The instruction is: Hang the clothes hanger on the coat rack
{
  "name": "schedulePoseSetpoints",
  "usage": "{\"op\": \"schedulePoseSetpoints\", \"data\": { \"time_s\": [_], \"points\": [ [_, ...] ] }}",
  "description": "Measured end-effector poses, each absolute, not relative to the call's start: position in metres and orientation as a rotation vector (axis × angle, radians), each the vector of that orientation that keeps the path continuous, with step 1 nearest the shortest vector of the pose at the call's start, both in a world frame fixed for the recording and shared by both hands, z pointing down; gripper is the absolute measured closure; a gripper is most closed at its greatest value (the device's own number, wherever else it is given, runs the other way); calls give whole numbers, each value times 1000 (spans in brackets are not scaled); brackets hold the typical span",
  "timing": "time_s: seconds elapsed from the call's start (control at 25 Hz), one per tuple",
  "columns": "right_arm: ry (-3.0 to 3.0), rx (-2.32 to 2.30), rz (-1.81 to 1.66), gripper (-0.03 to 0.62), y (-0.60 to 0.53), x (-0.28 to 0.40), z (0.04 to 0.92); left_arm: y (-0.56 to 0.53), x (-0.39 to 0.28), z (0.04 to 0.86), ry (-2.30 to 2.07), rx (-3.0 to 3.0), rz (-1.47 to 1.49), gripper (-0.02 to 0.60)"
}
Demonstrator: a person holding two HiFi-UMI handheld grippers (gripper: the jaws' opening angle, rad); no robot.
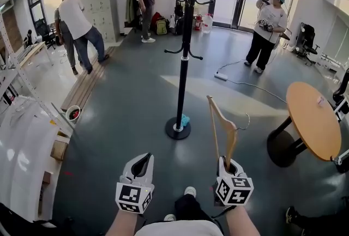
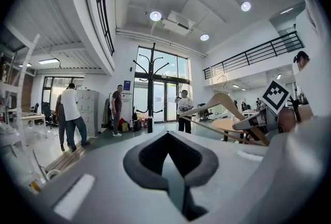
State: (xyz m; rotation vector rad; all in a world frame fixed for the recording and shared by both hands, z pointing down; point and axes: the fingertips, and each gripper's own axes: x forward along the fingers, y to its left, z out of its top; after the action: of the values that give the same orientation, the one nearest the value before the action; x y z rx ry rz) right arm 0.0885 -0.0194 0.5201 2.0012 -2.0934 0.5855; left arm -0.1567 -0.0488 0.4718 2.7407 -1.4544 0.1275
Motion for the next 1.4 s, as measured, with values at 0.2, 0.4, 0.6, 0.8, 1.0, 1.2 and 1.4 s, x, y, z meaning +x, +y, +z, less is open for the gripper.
{"op": "schedulePoseSetpoints", "data": {
  "time_s": [0.2,0.4,0.6,0.8,1.0,1.2,1.4],
  "points": [
    [-2110,1976,601,565,-65,109,533,-94,-135,479,-1478,2737,131,581],
    [-2131,1956,594,565,-126,144,530,-150,-101,469,-1521,2737,118,581],
    [-2157,1937,570,565,-188,185,518,-203,-66,452,-1583,2732,91,581],
    [-2175,1924,529,565,-240,222,512,-242,-36,453,-1617,2728,92,581],
    [-2189,1920,492,565,-285,230,494,-275,-29,453,-1617,2724,116,581],
    [-2210,1927,444,565,-341,228,480,-325,-28,453,-1609,2740,110,581],
    [-2226,1930,418,565,-404,219,469,-389,-32,449,-1595,2765,88,581]
  ]
}}
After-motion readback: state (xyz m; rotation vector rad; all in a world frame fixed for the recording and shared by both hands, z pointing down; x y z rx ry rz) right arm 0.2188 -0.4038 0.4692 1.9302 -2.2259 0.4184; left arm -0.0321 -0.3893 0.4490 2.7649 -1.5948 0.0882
